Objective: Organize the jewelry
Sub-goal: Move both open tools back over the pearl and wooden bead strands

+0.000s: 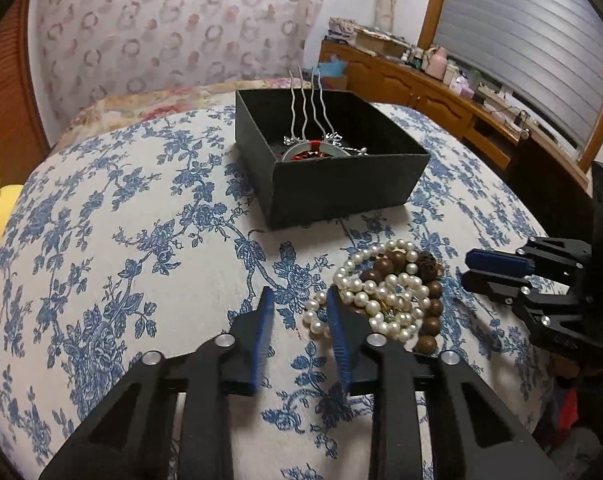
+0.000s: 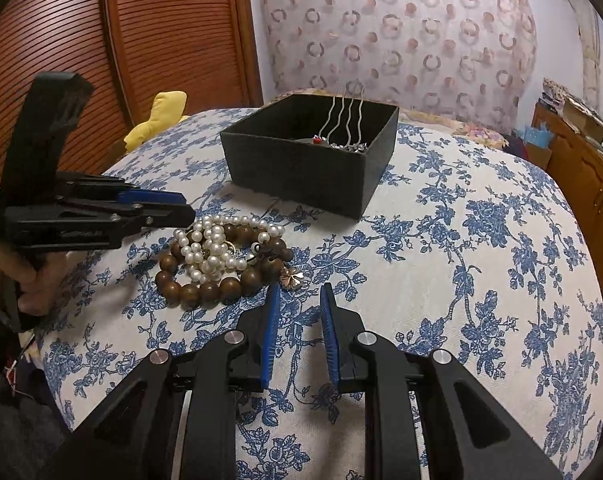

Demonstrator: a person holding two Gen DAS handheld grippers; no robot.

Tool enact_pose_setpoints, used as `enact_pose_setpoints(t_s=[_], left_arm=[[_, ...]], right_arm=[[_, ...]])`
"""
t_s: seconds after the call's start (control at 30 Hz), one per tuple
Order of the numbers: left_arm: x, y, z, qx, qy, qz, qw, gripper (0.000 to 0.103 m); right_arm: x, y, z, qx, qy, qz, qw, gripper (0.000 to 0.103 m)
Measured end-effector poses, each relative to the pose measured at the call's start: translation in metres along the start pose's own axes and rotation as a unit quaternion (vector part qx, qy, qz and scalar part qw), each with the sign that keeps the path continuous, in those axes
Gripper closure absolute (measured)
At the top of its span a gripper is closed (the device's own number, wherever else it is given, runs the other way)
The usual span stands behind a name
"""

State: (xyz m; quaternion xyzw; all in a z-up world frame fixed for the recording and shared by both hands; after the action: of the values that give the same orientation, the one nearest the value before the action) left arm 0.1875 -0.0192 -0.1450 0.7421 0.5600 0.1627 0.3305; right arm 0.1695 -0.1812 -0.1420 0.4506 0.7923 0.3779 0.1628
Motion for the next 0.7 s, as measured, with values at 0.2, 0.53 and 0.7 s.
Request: enact_pose_setpoints(t_s=[0.2, 0.53, 0.7], left_arm=[[-0.004, -0.001, 0.006, 0.022, 0.009, 0.03, 0.9992, 0.082], [-0.013, 0.003, 0.012, 0.037, 0.006, 0.056, 0.9978, 0.081], [-0.015, 0.002, 0.01, 0.037, -0.013, 0.047, 0.9981, 0.081]], right_arm=[[-0.002, 0.0, -0.001, -0.003, 0.001, 0.008, 1.0, 0.08], [-0.001, 0.0, -0.002, -0.005, -0.002, 0.005, 1.0, 0.08], [-0.001, 0.0, -0.003, -0.007, -0.003, 0.005, 1.0, 0.08]])
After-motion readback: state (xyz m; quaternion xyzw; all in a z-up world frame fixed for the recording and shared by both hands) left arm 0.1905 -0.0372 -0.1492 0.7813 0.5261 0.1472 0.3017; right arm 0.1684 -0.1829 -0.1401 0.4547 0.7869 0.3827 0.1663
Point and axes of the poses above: each gripper's, at about its wrist camera, not at the fingertips, and z roughly the way its jaws point, x to its left, y to its top, the point moved 6 cm from there along z, roughly the way its jaws point, and after that the axes turned 3 degrees about -x, right-handed, at the moved point
